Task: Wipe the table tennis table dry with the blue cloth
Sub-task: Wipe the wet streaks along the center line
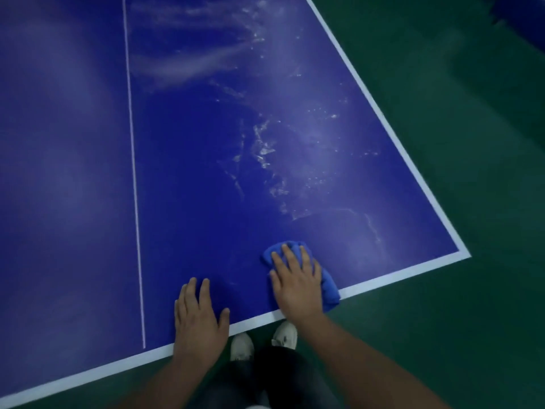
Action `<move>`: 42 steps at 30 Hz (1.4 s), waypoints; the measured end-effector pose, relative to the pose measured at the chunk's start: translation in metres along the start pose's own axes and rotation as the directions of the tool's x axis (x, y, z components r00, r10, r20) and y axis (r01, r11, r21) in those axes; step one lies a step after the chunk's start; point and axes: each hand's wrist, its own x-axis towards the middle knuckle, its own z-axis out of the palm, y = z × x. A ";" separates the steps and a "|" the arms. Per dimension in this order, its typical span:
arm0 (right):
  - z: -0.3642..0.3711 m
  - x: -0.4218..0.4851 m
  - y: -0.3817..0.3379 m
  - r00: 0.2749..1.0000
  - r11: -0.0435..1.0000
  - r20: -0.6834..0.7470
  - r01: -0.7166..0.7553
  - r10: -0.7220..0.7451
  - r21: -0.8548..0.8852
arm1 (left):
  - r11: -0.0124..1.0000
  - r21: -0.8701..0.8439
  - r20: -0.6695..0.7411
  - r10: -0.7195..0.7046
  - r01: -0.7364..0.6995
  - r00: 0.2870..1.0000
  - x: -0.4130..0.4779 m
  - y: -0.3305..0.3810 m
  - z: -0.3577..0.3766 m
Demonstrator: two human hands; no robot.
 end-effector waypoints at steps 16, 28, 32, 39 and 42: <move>0.055 -0.034 -0.094 0.738 0.731 0.186 0.673 -0.649 -0.117 | 0.998 -0.017 -0.093 -0.067 0.066 0.993 -0.032 -0.101 -0.021; 0.023 0.023 -0.124 0.968 0.951 0.067 0.250 -0.242 -0.180 | 0.995 -0.101 -0.036 0.000 -0.004 0.999 -0.027 -0.099 -0.037; 0.061 -0.034 -0.182 0.797 0.788 0.261 0.593 -0.544 -0.169 | 0.998 -0.061 -0.141 0.023 -0.031 0.990 -0.008 -0.106 -0.044; 0.040 -0.020 -0.096 0.920 0.900 0.184 0.380 -0.346 -0.211 | 0.988 0.123 -0.070 0.102 -0.092 0.992 0.010 -0.100 -0.044; 0.005 -0.008 -0.034 0.992 0.979 0.121 0.071 -0.048 -0.192 | 0.982 0.113 -0.003 0.151 -0.149 0.989 0.016 -0.076 -0.037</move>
